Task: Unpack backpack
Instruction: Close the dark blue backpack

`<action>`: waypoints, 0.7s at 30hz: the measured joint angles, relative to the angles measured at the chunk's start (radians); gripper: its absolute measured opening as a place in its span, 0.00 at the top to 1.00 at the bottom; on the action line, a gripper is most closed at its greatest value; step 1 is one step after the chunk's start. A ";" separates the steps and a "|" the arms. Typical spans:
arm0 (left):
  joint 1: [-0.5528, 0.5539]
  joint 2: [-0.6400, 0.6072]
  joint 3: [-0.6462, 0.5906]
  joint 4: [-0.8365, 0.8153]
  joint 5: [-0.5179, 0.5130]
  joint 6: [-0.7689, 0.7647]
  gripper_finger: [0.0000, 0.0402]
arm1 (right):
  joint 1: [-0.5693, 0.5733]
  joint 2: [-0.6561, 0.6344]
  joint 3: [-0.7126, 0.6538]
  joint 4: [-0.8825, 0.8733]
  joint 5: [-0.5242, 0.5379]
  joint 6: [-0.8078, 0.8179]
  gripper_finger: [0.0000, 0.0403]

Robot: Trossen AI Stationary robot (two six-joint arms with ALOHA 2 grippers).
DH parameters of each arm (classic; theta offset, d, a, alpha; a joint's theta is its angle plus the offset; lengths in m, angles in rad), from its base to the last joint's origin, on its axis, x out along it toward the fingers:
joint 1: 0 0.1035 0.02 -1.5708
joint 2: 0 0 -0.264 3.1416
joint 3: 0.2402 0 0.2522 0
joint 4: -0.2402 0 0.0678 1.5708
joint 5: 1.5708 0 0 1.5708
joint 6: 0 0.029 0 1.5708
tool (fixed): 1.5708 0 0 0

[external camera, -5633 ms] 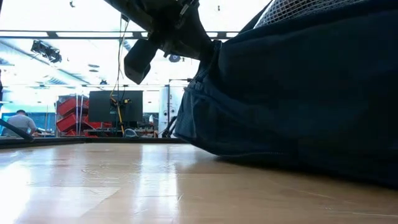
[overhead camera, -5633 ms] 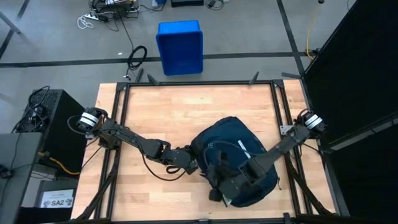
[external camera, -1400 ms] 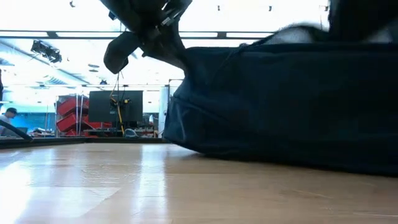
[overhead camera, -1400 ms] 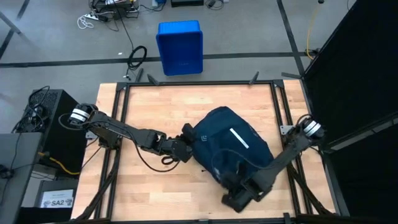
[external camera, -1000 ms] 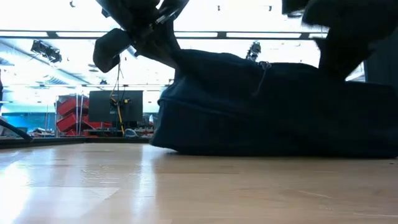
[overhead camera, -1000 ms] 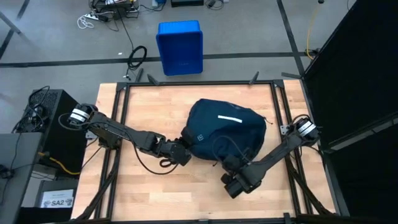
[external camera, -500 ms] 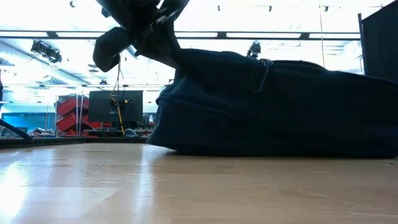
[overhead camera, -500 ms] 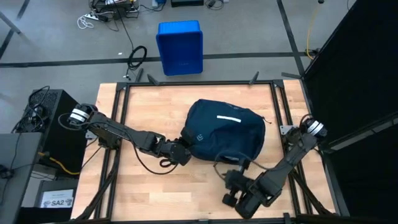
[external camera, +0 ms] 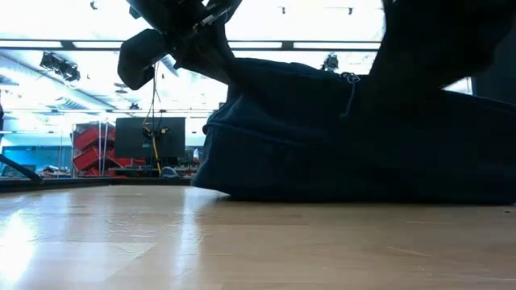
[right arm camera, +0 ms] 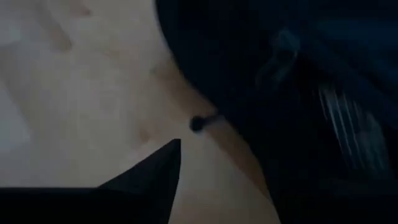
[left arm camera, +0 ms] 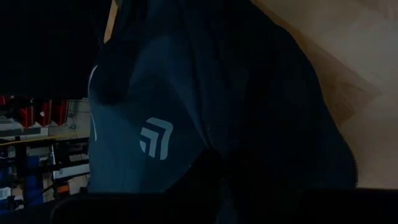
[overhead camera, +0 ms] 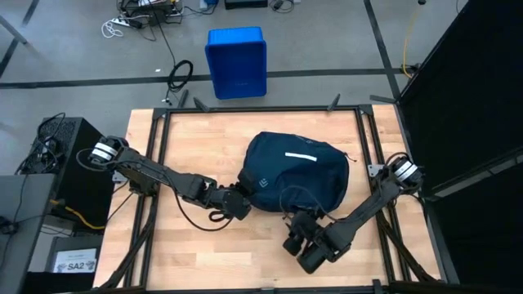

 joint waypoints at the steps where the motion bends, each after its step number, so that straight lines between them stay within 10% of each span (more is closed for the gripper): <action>1: 0.000 0.000 0.000 0.003 0.000 0.000 1.00 | -0.014 0.000 -0.012 0.026 0.001 -0.003 0.50; 12: -0.001 0.000 0.000 0.007 0.001 0.000 1.00 | -0.086 0.000 -0.058 0.284 -0.044 -0.202 0.53; 21: -0.012 0.000 0.000 0.005 0.008 -0.005 1.00 | -0.086 0.000 -0.059 0.253 0.064 -0.226 0.77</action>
